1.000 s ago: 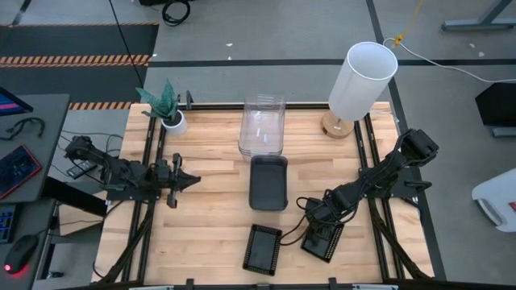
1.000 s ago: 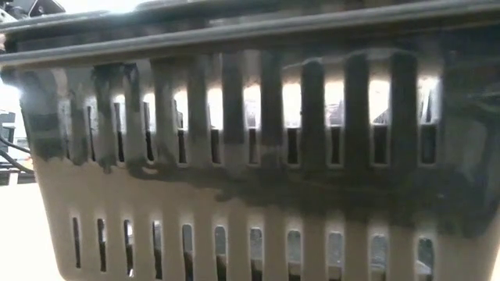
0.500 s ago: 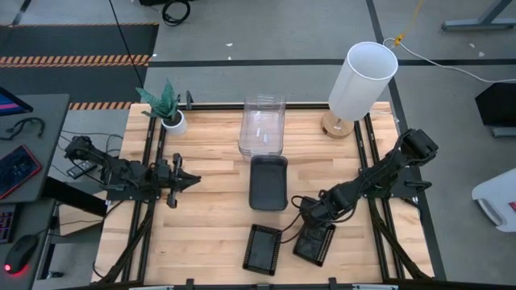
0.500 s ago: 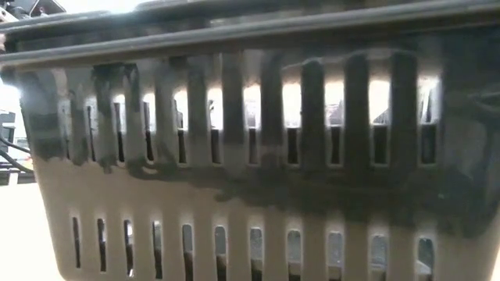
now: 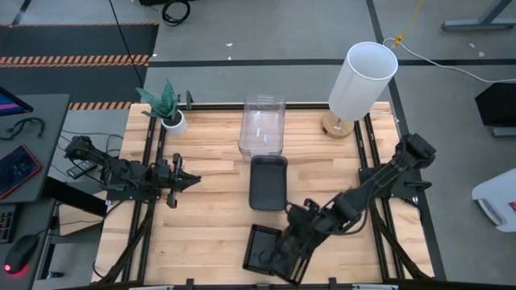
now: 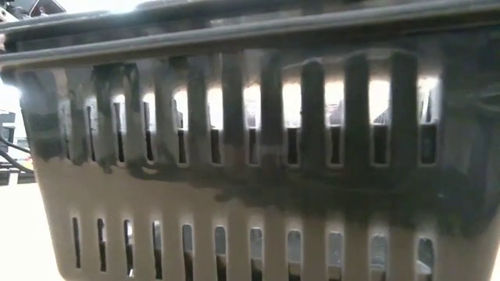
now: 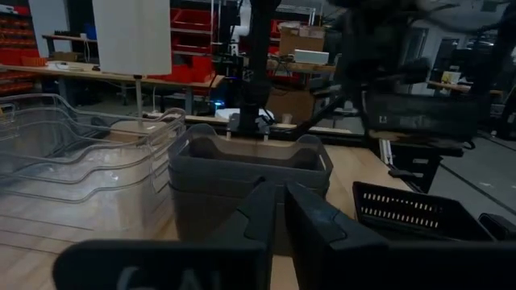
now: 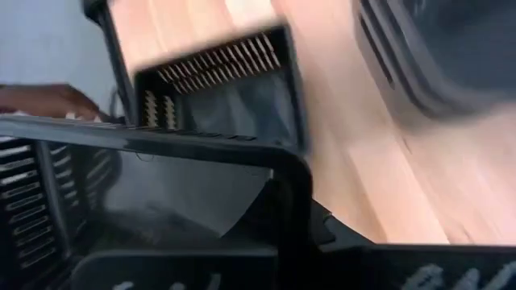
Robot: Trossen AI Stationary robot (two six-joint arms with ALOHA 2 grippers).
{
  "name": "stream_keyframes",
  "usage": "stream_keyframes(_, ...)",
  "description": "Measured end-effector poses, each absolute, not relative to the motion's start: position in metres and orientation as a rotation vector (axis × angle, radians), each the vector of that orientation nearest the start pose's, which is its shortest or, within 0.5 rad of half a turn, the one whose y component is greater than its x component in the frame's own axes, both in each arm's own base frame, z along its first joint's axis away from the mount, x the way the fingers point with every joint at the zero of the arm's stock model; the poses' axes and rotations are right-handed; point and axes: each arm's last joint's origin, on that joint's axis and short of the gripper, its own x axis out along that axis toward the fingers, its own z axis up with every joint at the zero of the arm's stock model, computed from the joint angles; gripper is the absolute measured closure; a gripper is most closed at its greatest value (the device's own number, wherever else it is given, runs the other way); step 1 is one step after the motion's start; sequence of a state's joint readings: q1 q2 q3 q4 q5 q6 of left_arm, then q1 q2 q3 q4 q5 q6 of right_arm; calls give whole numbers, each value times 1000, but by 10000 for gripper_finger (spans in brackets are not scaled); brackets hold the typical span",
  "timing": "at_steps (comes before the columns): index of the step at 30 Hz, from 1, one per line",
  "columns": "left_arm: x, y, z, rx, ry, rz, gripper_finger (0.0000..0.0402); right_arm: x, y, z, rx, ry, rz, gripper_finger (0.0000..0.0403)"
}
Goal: Stack baskets by color
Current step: Stack the right black bin on top of the black bin
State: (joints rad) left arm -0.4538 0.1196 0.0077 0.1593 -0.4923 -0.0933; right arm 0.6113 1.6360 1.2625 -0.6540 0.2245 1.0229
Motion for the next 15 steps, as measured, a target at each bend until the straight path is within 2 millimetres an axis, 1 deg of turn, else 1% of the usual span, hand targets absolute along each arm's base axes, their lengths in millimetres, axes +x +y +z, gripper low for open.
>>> stream_keyframes(3, 97, -32, 172, -115, -44, 37, 368, 296, 205, 257, 443, 961, -133, 399)
stream_keyframes(8, 97, -32, 172, -115, -45, 36, 376, 325, 226, 255, 303, 998, -100, 399)
stream_keyframes(12, 97, -32, 172, -115, -44, 37, 378, 344, 231, 252, 223, 1036, -151, 398)
stream_keyframes(15, 97, -32, 172, -114, -44, 37, 373, 355, 230, 256, 192, 1043, -199, 398)
